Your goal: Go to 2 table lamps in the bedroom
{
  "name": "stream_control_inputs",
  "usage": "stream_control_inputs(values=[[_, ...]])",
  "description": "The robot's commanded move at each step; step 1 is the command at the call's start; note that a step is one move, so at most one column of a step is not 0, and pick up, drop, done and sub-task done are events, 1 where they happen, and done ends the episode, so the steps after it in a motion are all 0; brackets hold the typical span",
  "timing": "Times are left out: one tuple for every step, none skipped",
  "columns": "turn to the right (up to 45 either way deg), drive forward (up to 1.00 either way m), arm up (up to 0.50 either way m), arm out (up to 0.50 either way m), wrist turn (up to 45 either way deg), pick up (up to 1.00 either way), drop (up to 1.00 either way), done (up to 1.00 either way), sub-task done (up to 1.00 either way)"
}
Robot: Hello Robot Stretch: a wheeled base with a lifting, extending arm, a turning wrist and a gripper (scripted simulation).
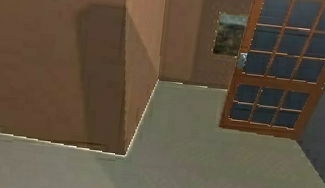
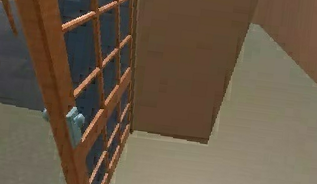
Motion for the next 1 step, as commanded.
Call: stream_control_inputs(values=[[6.0,0.00,0.00,0.00,0.0,0.00,0.00,0.00,0.00]])
